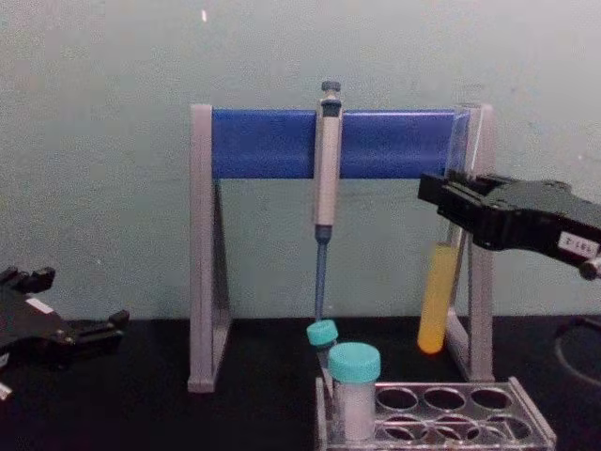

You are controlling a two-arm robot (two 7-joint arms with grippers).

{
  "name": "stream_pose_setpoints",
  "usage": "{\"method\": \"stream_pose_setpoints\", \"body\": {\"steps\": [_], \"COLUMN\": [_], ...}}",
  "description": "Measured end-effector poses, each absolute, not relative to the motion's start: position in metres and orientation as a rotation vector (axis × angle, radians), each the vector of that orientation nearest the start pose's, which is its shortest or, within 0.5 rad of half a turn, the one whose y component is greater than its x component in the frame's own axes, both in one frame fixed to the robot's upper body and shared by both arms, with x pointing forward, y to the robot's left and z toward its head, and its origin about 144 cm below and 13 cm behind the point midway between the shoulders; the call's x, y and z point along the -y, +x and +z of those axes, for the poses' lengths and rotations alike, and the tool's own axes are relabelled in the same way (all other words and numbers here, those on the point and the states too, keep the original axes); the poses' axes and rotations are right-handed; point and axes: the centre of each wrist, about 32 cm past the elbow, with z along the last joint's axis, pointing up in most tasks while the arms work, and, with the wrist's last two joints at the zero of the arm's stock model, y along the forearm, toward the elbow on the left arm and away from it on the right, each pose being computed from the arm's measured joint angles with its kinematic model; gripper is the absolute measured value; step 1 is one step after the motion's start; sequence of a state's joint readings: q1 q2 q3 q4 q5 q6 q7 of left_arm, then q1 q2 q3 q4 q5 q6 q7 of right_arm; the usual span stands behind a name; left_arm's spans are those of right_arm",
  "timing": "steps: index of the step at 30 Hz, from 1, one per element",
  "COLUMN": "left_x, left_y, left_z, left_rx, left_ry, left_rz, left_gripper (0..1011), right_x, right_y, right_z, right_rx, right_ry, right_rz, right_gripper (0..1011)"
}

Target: Pick up the test tube from the test tube rack, shake it, then place it back into the test tube rack.

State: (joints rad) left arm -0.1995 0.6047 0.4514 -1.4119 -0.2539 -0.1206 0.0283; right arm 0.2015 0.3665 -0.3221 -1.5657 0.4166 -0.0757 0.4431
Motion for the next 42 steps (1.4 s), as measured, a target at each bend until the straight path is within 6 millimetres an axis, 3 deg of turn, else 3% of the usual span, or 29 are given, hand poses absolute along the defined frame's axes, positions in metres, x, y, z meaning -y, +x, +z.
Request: {"method": "stream_pose_setpoints", "body": {"steps": [13,42], "left_x": [-0.31,-0.31], "left_y": [0.489,0.489], "left_z": [1.14,1.14], "left_rx": [0.285,0.285], "left_ry": [0.304,0.304], "left_rz": [1.248,1.248], "left_gripper": [1001,1001], "right_x": [0.245,0.238], "right_y": [0.487,0.49], "right_z": [1.191,1.174], "right_rx": [0.102,0.053], "right_ry": [0.107,0.072], "right_rz": [-0.724,-0.665], "right_gripper": [233,233]}}
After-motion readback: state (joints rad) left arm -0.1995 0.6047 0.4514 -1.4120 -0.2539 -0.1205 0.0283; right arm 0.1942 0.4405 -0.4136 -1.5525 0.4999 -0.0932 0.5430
